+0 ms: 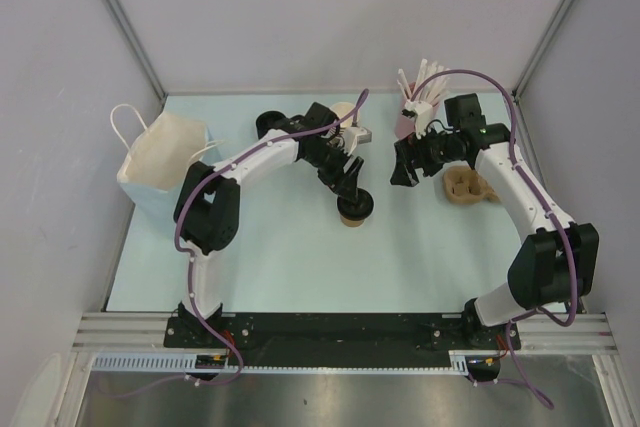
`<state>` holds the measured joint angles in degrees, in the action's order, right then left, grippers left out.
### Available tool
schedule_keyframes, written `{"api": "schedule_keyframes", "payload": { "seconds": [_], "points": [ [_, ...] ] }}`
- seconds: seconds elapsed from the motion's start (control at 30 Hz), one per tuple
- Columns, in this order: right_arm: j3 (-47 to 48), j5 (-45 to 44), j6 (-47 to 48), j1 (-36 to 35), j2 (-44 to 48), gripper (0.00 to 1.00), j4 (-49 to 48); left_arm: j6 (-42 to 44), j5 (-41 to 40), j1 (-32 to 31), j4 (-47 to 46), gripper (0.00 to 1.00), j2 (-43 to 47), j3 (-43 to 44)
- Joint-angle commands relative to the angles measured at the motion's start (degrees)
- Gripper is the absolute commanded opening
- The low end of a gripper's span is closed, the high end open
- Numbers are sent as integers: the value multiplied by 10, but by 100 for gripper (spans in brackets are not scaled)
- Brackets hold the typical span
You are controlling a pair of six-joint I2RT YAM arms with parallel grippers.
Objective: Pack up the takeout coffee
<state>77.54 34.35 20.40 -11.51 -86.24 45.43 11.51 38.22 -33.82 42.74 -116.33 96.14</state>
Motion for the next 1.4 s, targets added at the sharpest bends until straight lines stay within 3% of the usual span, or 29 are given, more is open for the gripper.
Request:
{"api": "schedule_keyframes", "payload": {
  "seconds": [0.0,0.4,0.67,0.73,0.9,1.17,1.37],
  "points": [
    [-2,-2,7,-2,23,93,-15,7,12,-4,0,68,-12,-11],
    [-2,-2,7,-2,20,93,-15,29,-8,-2,21,41,-16,2],
    [-2,5,6,-16,-3,93,-11,41,-32,-2,21,34,-25,-20],
    [-2,6,0,-23,-13,93,-14,42,-39,-2,16,37,-21,-24],
    [-2,17,-22,-65,-49,93,-34,37,-31,2,13,59,-4,-8],
    [-2,20,-65,-103,-70,94,-81,34,-17,8,45,69,-6,77],
    [15,56,-101,-92,-97,94,-96,30,-5,8,52,70,-3,90]
  ]
}}
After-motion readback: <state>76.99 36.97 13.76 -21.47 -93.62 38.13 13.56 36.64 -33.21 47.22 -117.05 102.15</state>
